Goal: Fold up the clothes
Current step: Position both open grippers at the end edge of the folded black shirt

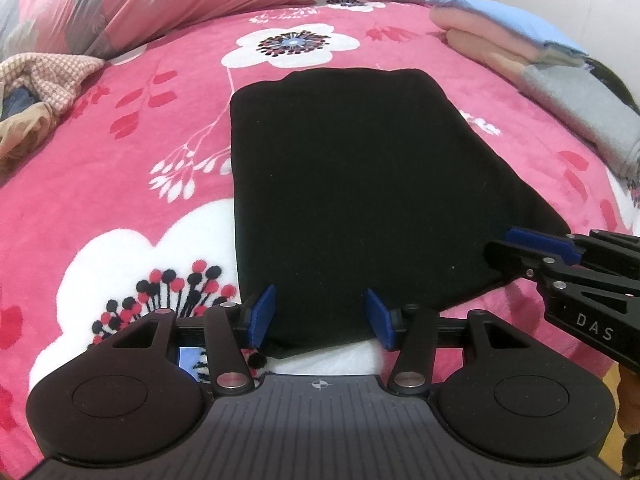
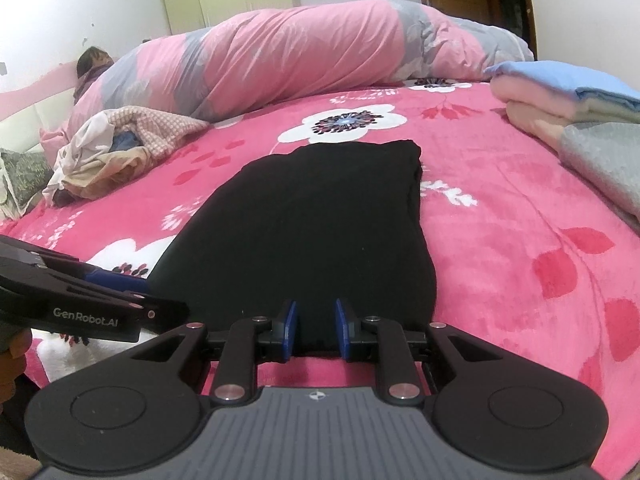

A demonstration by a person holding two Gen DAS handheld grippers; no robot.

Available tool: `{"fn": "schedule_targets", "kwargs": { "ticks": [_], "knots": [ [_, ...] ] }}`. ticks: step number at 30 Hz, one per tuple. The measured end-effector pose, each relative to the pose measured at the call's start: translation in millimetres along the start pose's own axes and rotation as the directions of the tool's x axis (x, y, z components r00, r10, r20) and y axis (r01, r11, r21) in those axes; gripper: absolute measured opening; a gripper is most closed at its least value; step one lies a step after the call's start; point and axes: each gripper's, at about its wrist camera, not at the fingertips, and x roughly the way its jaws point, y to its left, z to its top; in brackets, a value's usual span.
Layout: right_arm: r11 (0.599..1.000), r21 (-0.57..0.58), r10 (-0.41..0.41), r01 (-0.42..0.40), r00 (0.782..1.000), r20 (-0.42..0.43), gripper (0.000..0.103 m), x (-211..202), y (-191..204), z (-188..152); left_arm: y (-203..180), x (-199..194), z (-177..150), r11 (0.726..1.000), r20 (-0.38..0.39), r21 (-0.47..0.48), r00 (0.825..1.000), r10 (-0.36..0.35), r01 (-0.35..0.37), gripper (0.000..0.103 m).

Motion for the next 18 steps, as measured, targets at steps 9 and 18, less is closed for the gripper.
{"fn": "schedule_targets", "kwargs": {
  "ticks": [9, 18],
  "knots": [
    [1.000, 0.014, 0.010, -0.010, 1.000, 0.016, 0.022, -5.4, -1.9, -5.8, -7.5, 0.0, 0.4, 0.999, -0.003, 0.022, 0.999, 0.034, -0.033, 0.051],
    [0.997, 0.050, 0.062, -0.064, 0.997, 0.043, 0.023, -23.7, -7.9, -2.7, 5.9, -11.9, 3.7, 0.999, 0.034, -0.032, 0.999, -0.009, 0.010, 0.052]
  ]
}}
